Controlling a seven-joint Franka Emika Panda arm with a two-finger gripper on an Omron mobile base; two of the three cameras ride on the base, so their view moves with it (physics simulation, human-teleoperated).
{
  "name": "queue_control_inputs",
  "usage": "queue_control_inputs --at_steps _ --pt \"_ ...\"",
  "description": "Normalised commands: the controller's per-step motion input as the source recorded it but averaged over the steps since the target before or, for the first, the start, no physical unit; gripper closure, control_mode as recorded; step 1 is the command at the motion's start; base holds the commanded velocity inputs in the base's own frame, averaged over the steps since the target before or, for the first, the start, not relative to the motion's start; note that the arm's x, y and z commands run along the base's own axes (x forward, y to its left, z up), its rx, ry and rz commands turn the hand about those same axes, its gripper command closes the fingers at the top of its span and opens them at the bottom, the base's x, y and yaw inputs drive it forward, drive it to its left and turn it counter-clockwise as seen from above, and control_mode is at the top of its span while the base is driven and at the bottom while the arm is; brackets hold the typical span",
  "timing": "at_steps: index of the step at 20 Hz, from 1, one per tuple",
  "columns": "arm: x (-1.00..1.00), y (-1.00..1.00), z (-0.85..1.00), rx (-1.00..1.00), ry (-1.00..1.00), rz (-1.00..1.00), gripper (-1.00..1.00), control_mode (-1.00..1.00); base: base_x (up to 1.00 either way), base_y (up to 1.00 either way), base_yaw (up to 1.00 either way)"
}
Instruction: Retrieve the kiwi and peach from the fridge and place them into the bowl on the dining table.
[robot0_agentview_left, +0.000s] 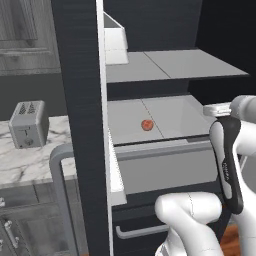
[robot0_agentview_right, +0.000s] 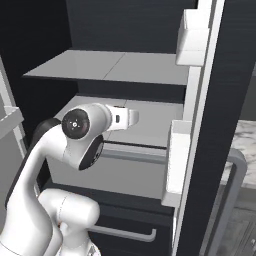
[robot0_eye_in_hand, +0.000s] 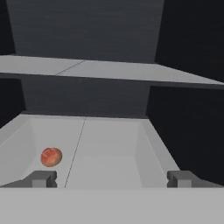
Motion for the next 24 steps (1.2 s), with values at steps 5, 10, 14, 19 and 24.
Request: queue_control_inputs --at_steps 5,10,14,19,24 --pt "0.18 0.27 -0.20 0.00 0.18 0.00 -1.00 -1.00 0.11 0.12 0.00" --pt "0.33 0.52 -0.54 -0.02 0.28 0.00 -1.00 -1.00 0.00 0.00 0.00" --pt "0.34 0.47 -0.52 -0.02 0.13 0.00 -1.00 -1.00 0.00 0.00 0.00" --pt "0.42 0.27 -0.47 0.01 0.00 0.00 -1.00 -1.00 0.00 0.00 0.00" --pt "0.46 0.30 -0.45 0.05 0.04 0.00 -1.00 -1.00 0.00 0.00 0.00"
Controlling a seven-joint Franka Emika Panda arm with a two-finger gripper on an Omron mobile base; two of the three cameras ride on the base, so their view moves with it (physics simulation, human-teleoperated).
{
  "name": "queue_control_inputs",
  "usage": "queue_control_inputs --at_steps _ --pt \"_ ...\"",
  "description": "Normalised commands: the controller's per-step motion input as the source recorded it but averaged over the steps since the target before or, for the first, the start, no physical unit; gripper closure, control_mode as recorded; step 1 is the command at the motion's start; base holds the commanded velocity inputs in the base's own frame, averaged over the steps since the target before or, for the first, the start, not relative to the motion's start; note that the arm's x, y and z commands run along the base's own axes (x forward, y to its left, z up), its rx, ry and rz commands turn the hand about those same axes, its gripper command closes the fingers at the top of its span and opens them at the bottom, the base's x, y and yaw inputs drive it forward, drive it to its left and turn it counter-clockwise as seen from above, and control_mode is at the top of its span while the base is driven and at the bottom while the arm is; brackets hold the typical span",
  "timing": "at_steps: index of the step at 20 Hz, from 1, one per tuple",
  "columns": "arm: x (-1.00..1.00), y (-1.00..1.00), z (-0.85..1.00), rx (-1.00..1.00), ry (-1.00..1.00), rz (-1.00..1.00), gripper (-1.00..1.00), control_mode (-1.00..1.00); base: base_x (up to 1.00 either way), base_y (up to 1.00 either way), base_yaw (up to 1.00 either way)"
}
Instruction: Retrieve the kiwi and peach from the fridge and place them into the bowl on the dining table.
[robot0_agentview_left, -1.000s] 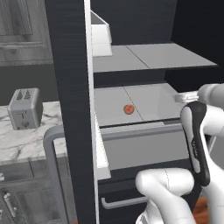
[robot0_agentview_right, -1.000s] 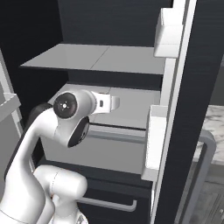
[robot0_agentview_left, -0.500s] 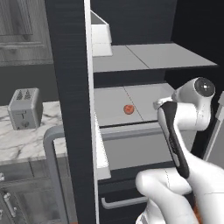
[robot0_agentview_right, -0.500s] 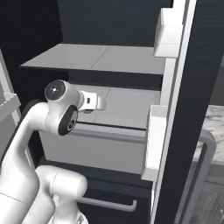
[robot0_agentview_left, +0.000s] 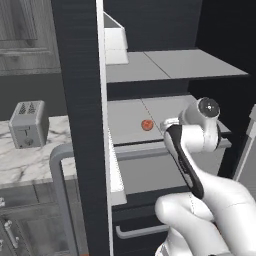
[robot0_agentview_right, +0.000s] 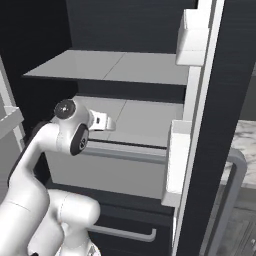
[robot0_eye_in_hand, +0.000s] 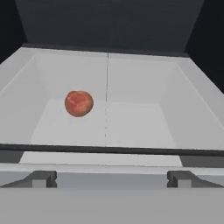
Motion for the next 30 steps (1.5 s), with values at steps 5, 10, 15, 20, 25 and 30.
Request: queue_control_inputs --at_steps 5,10,15,20,25,30 --pt "0.61 0.24 -0.30 0.12 0.13 0.00 -1.00 -1.00 0.00 0.00 0.00" --pt "0.50 0.20 -0.04 0.12 0.16 0.00 -1.00 -1.00 0.00 0.00 0.00" --pt "0.48 0.36 -0.17 0.02 0.08 0.00 -1.00 -1.00 0.00 0.00 0.00" --pt "0.52 0.31 -0.36 0.00 0.01 0.00 -1.00 -1.00 0.00 0.00 0.00" --pt "0.52 0.09 -0.25 0.00 0.00 0.00 -1.00 -1.00 0.00 0.00 0.00" --pt "0.44 0.01 -0.21 0.00 0.00 0.00 -1.00 -1.00 0.00 0.00 0.00"
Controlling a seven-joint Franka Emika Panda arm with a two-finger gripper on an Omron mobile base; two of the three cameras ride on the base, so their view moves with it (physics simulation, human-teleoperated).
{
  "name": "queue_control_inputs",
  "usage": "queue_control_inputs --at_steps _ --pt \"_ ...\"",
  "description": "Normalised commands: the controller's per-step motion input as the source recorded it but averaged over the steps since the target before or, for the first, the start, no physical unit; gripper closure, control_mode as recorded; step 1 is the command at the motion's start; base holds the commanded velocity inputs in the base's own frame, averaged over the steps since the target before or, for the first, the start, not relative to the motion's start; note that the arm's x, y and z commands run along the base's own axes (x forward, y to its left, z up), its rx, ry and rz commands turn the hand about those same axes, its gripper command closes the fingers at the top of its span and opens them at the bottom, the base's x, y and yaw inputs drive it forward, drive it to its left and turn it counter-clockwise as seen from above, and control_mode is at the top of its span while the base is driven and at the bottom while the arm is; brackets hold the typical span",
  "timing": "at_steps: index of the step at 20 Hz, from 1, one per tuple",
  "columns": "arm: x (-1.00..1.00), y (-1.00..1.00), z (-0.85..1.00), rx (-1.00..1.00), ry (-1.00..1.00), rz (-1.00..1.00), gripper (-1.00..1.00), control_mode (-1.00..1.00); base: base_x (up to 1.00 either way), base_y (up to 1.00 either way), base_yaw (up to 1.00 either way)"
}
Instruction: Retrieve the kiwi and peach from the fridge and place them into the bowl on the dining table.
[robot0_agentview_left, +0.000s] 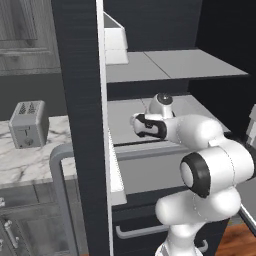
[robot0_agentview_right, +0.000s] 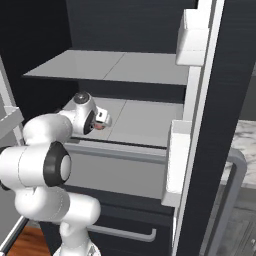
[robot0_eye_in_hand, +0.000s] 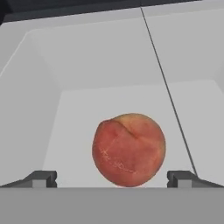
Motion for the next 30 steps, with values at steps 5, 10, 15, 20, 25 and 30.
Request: queue_control_inputs --at_steps 5,10,15,20,25,30 --pt "0.36 0.00 -0.21 0.00 0.00 0.00 -1.00 -1.00 0.00 0.00 0.00" --pt "0.29 0.00 -0.21 0.00 0.00 0.00 -1.00 -1.00 0.00 0.00 0.00" --pt "0.01 -0.02 -0.34 0.00 0.01 -0.03 -1.00 -1.00 0.00 0.00 0.00" --pt "0.00 0.00 -0.54 0.00 0.04 -0.02 -1.00 -1.00 0.00 0.00 0.00" --pt "-0.04 0.00 -0.76 0.00 0.15 -0.04 1.00 -1.00 0.00 0.00 0.00" --pt "-0.31 0.00 -0.94 0.00 0.19 -0.04 1.00 -1.00 0.00 0.00 0.00"
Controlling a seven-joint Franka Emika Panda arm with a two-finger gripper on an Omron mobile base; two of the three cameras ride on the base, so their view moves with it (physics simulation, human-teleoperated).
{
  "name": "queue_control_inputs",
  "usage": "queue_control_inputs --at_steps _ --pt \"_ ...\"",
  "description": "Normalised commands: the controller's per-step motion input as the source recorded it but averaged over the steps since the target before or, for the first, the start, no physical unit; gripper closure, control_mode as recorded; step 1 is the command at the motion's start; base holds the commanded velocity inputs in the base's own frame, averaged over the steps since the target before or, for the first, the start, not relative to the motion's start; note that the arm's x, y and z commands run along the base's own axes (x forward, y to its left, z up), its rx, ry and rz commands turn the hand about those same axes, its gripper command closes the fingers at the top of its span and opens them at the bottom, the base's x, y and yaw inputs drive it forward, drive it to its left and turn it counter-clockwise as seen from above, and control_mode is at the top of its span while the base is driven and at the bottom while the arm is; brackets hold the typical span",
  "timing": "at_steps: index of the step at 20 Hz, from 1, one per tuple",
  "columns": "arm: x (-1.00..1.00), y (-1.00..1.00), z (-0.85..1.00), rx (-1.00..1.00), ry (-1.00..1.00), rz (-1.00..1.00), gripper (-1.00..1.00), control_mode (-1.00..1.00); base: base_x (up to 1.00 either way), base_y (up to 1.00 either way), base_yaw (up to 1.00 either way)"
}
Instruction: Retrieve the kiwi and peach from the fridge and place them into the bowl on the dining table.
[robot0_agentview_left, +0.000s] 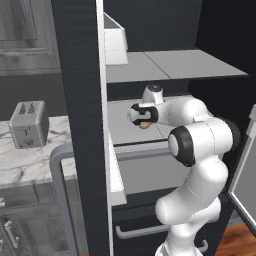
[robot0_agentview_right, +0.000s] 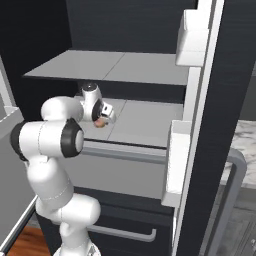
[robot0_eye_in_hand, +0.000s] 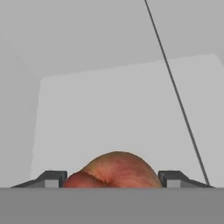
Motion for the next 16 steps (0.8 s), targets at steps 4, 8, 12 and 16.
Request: queue_control_inputs --at_steps 4,8,12,16 --pt "-0.02 0.00 -0.34 0.00 0.01 -0.01 1.00 -1.00 0.00 0.00 0.00" --pt "-0.97 -0.14 -0.92 0.00 -0.16 0.00 1.00 -1.00 0.00 0.00 0.00" --pt "-1.00 -0.42 -0.35 0.01 -0.26 0.00 1.00 -1.00 0.00 0.00 0.00" --pt "-1.00 -0.53 0.24 0.07 -0.25 0.00 1.00 -1.00 0.00 0.00 0.00"
